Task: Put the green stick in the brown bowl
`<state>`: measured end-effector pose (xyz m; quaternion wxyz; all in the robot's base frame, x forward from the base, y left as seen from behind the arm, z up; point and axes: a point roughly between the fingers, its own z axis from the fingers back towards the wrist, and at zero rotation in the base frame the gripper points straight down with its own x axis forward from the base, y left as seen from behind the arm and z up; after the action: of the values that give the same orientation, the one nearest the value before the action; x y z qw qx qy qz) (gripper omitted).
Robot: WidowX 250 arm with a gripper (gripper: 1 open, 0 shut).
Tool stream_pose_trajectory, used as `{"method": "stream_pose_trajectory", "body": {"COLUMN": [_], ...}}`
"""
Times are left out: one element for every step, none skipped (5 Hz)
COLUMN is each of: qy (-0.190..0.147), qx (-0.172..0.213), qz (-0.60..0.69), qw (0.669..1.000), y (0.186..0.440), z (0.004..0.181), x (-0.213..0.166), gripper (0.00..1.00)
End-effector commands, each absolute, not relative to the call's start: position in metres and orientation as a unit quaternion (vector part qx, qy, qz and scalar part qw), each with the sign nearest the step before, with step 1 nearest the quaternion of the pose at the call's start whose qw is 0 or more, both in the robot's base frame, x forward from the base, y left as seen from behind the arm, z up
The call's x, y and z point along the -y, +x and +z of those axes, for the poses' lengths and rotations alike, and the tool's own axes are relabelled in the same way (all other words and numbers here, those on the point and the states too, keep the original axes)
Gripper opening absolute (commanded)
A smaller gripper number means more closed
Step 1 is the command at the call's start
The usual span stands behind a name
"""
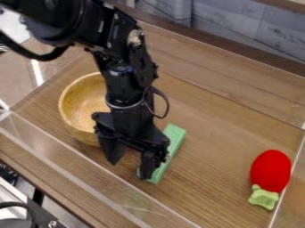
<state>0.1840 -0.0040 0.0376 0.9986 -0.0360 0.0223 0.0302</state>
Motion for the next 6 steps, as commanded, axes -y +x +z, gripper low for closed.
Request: {"method": "stream_pose_trajectory", "body": {"qy": [-0.038, -0.038, -0.038, -0.04, -0.04, -0.042], "qx": [0.0, 0.002, 0.003, 0.002, 0.001, 0.004], "qz": [0.02, 0.02, 0.022, 0.026, 0.034, 0.046], "qw": [0.999, 0.999, 0.999, 0.999, 0.999, 0.998], "y": [0.203, 0.205, 0.206, 0.213, 0.221, 0.218], "z": [0.043, 0.034, 0.026, 0.018, 0.022, 0.023], "x": [0.004, 0.007, 0.009, 0.014, 0.014, 0.017], "gripper": [1.0, 1.0, 1.0, 1.0, 1.0, 1.0]}}
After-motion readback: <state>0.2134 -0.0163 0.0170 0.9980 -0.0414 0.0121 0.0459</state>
